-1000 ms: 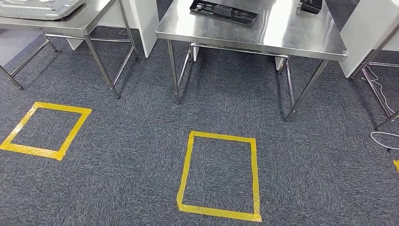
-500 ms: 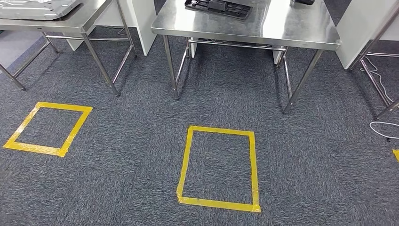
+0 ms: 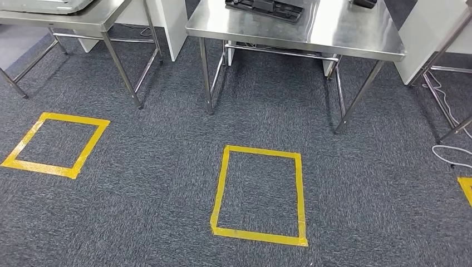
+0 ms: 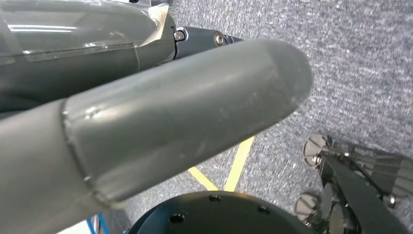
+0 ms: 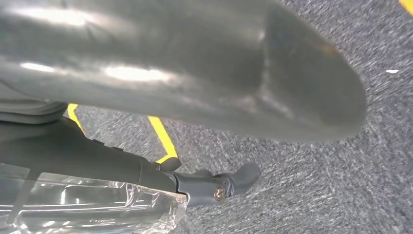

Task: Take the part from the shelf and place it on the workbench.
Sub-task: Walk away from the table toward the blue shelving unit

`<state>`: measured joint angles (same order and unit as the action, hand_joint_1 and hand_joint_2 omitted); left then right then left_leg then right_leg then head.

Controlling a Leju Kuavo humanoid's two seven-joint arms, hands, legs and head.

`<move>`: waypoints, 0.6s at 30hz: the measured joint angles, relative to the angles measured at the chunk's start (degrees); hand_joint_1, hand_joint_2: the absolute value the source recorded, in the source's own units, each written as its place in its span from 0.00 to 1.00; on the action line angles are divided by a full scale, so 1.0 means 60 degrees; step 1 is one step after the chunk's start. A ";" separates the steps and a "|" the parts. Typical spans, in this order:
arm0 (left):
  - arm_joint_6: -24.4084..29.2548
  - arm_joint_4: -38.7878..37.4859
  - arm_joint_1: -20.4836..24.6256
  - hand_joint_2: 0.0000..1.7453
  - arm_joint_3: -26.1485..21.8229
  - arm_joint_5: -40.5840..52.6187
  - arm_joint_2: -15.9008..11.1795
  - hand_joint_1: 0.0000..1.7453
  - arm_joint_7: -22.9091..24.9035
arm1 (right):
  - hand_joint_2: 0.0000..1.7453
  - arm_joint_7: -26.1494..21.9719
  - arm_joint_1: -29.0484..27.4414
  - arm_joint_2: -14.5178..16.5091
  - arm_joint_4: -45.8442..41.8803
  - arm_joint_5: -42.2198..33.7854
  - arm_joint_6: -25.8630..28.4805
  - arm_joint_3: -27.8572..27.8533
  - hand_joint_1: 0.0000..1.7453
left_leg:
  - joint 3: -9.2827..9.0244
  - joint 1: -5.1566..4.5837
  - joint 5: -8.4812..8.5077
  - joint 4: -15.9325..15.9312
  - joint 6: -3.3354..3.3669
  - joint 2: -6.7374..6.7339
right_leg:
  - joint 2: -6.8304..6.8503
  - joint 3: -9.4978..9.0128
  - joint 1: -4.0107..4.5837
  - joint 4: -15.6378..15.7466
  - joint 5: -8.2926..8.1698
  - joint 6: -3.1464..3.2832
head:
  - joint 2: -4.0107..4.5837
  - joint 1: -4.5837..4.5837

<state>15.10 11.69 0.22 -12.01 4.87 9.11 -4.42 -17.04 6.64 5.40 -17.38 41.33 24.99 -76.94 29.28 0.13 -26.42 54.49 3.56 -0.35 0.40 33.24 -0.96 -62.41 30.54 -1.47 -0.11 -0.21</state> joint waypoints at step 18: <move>-0.0164 -0.0002 -0.0042 0.00 -0.0083 0.0311 0.0040 0.00 0.0096 | 0.00 -0.0560 -0.0075 -0.0131 -0.0004 -0.0612 -0.0901 -0.0006 0.00 | 0.1580 0.0040 -0.1326 0.2951 -0.0545 0.0195 | 0.0225 -0.0774 -0.0084 0.1181 -0.0461 0.0291 | 0.0000 -0.0075</move>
<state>14.11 11.68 -0.03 -12.50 6.74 9.35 -3.84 -20.40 6.19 4.62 -17.40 37.66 19.58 -76.97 38.76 0.37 -34.38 72.19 0.29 0.82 1.75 28.60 -1.47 -55.32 27.78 0.27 -0.11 -0.66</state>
